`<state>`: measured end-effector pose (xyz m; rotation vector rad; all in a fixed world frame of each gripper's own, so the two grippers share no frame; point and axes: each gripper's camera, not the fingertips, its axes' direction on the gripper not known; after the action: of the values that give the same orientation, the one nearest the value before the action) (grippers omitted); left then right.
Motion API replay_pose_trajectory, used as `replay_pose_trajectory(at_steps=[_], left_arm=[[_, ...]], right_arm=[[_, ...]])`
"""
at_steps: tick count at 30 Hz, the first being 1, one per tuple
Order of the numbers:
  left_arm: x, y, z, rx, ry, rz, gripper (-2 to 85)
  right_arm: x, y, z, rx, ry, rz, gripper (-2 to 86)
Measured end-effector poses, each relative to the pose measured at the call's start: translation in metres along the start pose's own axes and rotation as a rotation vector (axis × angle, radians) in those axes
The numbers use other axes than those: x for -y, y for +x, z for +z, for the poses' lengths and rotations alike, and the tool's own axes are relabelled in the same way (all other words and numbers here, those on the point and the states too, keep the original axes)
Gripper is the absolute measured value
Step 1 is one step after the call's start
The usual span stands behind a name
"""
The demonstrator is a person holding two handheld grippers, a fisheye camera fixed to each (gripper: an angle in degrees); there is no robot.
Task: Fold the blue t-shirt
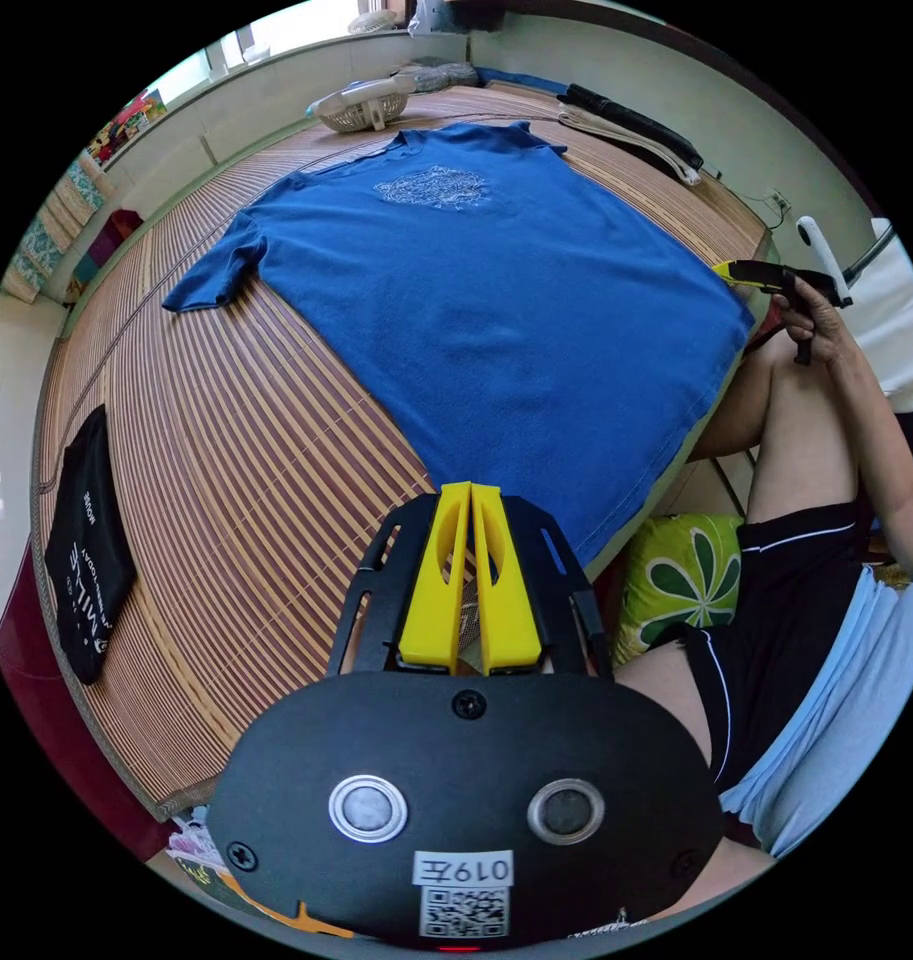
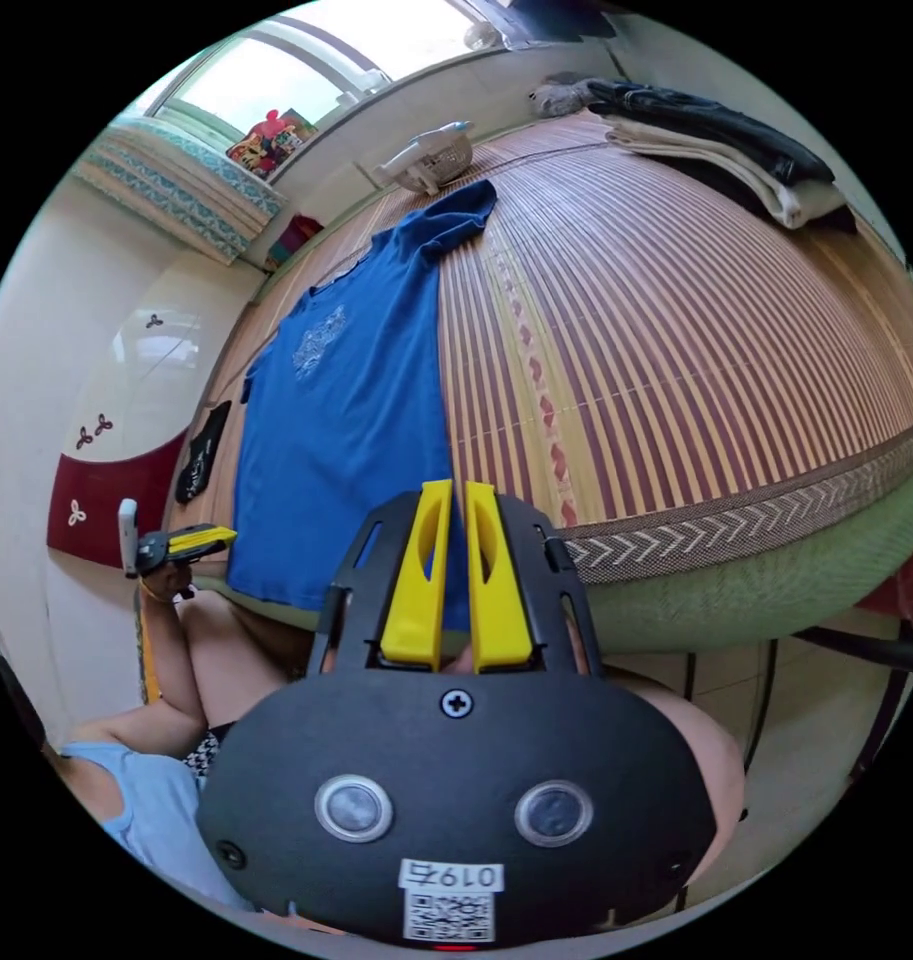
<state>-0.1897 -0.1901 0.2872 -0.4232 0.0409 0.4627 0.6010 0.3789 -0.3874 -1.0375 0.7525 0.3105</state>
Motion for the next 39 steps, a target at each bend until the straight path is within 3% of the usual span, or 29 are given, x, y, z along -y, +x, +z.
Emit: replay_pose_trajectory(at_steps=[9,18,25,34,36,39], left_arm=[[-0.001,-0.006,0.003,0.004,0.002,0.0,0.7],[-0.003,-0.012,0.009,0.014,0.0,0.007,0.8],[-0.007,-0.016,0.014,0.019,-0.002,0.013,0.7],[-0.012,-0.018,0.023,0.01,-0.022,0.04,0.7],[-0.015,-0.014,0.023,0.031,-0.018,0.052,0.7],[-0.017,-0.009,0.026,0.057,-0.02,0.068,0.7]], right_arm=[[-0.005,0.011,-0.001,0.015,0.024,-0.027,5.6],[-0.007,0.046,0.01,0.162,0.018,0.047,5.8],[-0.01,0.023,0.026,0.085,-0.013,-0.01,-0.5],[-0.027,-0.047,0.053,-0.173,-0.007,-0.128,-0.9],[-0.033,-0.075,0.06,-0.268,-0.006,-0.196,-0.9],[-0.051,-0.132,0.068,-0.572,0.072,-0.336,-0.8]])
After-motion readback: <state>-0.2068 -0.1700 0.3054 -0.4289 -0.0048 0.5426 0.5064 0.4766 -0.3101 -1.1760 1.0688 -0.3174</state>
